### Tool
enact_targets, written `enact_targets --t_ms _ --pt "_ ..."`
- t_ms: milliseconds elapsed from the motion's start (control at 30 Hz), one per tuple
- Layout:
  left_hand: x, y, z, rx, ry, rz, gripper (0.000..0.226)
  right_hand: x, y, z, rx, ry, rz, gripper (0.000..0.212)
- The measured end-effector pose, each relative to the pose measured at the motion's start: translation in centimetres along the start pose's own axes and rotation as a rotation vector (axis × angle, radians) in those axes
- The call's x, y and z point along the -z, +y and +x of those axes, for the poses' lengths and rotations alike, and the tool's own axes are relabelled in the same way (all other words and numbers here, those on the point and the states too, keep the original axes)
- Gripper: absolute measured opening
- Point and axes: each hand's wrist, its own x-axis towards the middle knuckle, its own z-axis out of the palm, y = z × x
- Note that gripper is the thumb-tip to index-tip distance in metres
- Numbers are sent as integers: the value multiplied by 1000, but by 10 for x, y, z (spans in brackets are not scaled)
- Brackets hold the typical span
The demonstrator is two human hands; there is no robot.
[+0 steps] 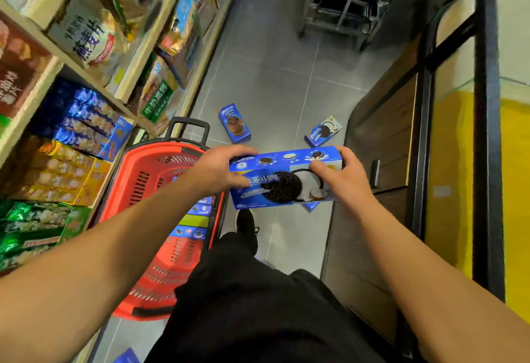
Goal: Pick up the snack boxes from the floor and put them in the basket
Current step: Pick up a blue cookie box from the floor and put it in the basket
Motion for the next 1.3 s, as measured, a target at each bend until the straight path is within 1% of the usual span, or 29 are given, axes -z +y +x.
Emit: enact_targets --t_ms 33,100,167,200,233,333,400,500,600,733,767,833,867,900,967,1000,1067,1133,1233,1300 --pt "-4 0 -13 28 36 -50 72 2 0 -11 -12 -1 42 34" --pt "-15 1 -43 88 164 -200 74 6 2 -33 -29 -26 142 29" --pt "-33 5 -78 112 274 -431 61 10 8 -57 -19 -68 229 25" --pt "-42 10 -96 116 308 -515 55 11 11 -70 -1 -86 246 24" --pt "-51 11 -108 142 338 -549 54 12 13 -80 5 -95 260 24" --pt "-75 16 -151 180 435 -598 60 11 20 -115 55 -148 278 25" --pt "-84 20 -178 203 492 -591 65 6 26 -135 74 -183 255 31" --pt "-94 18 -219 254 564 -584 76 -12 31 -161 62 -238 275 40" --pt "-103 3 -266 303 666 -606 77 -39 36 -192 40 -297 244 38" --pt "-110 -25 -328 344 730 -593 67 -80 50 -238 40 -353 187 59" --pt "-111 -33 -340 344 749 -601 63 -90 54 -248 49 -362 171 58" --pt "-112 -61 -374 349 787 -638 55 -123 61 -275 75 -381 122 43" --pt "-112 -69 -386 349 794 -661 52 -135 63 -283 82 -378 104 39" --pt "-112 -72 -395 353 797 -690 53 -141 63 -289 84 -384 100 42" --pt "-108 -91 -424 377 812 -757 64 -169 65 -307 81 -405 88 54" --pt "-105 -110 -443 391 816 -786 70 -189 69 -321 90 -407 73 57" --pt "-100 -138 -470 409 819 -805 74 -217 74 -343 96 -410 70 52" --pt "-91 -167 -500 418 820 -814 72 -249 79 -366 104 -412 50 48" --pt "-81 -198 -526 428 788 -808 64 -281 84 -390 104 -403 26 44" --pt "-75 -213 -535 429 764 -796 69 -296 88 -397 90 -377 19 44"
